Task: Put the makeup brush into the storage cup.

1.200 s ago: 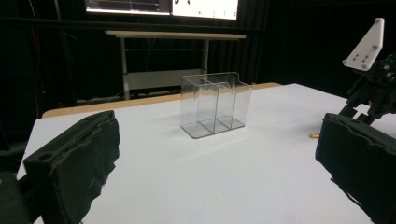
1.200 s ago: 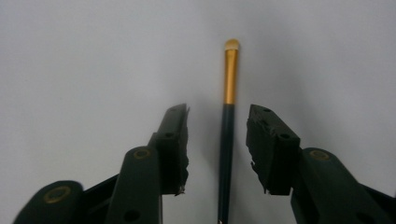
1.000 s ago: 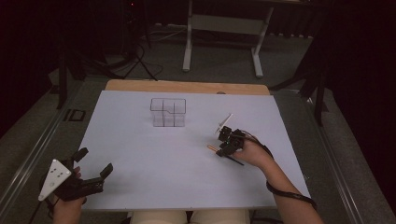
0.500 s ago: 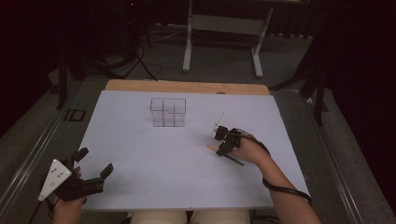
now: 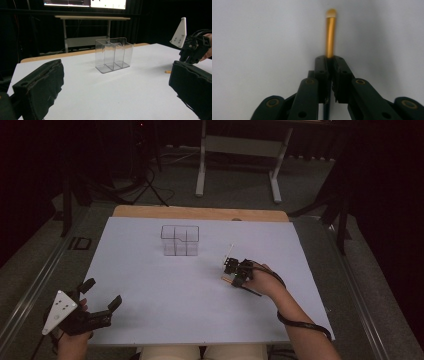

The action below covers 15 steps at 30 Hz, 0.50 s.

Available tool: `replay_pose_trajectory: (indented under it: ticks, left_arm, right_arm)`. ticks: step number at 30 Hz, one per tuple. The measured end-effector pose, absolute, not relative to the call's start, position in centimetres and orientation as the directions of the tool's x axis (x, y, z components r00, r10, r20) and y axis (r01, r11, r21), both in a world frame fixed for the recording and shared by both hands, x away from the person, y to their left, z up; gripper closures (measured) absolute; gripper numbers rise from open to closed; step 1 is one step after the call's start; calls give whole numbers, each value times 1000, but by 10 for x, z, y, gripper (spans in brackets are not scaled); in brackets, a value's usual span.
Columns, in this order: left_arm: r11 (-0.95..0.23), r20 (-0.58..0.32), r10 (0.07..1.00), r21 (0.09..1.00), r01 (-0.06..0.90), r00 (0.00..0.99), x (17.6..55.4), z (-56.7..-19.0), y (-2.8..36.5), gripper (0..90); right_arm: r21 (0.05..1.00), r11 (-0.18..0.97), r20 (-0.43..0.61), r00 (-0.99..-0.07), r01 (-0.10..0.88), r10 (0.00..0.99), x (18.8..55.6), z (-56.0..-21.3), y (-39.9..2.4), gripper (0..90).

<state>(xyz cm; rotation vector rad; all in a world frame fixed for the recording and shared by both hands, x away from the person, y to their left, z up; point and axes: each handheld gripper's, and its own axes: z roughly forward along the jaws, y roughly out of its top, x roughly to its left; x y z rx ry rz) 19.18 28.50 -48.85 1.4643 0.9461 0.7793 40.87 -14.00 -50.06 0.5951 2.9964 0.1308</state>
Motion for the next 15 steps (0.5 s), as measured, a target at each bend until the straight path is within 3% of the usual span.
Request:
replay_pose_trajectory:
  ticks: [8,15]
  left_arm:
    - [-5,-52,890,992,125,453,192,-489,284,7]
    - [12,-74,870,991,130,488,193,-489,282,7]
  right_arm:
    - [120,899,-48,-902,421,429,410,-498,-146,841]
    - [227,862,-19,-883,454,470,411,-480,-164,841]
